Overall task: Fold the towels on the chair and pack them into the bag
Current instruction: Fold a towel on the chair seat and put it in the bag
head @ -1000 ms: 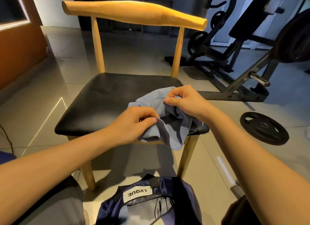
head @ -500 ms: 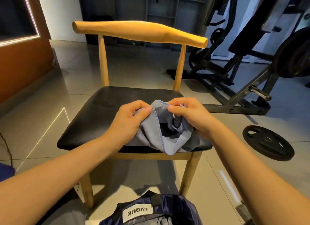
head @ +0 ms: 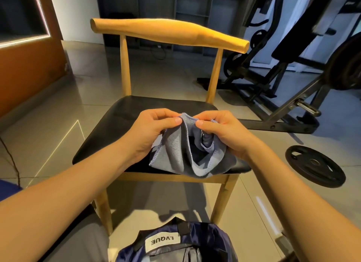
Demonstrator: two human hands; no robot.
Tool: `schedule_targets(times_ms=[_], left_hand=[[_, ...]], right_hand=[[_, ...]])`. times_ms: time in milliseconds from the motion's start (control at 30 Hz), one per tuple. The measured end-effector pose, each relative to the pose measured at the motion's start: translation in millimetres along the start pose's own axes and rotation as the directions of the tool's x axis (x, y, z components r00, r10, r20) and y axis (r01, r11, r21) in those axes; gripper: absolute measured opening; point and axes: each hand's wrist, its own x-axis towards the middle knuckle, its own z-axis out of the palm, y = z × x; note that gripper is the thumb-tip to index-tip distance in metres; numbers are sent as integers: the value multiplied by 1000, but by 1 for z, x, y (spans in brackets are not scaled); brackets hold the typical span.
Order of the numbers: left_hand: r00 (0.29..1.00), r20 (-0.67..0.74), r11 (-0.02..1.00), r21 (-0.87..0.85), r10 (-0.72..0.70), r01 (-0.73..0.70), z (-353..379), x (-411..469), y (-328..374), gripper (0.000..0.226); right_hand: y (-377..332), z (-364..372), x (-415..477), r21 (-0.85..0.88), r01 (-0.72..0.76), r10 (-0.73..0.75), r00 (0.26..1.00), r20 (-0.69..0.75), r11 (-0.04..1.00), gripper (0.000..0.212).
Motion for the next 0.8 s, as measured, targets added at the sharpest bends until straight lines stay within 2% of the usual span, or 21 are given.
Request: schedule_targets(times_ms=[167,300,467,567,633,700,800], left_hand=[[999,-52,1000,0,-14,14,-1,1,0,8],[988,-154,999,-46,-17,10,-1,2,-1,5],[977,-214,997,-80,-9,-9,-4,4,-1,5],[969,-245,995,-96,-11,-13,-8,6,0,10],[957,-290,994,-102,2,-33,-13,9,0,8],[941,-339,991,-127,6,-52,-21,14,0,13],[918,-396,987,-142,17,-80,-36,23,4,17]], right_hand=[[0,0,0,-36,1,-1,1000,3,999,18],[1,-1,0,-5,-4,4,1000,-24,1000,19],[2,-4,1,-1,20,-20,992,-122,1000,14],[5,-9,3,-6,12,-13,972,-234,1000,15],[6,-13,2,40,10,3,947,-320,999,26],[3,-20,-1,163,-20,84,916,-393,986,33],[0,-37,-8,424,-22,211,889,-405,905,25]])
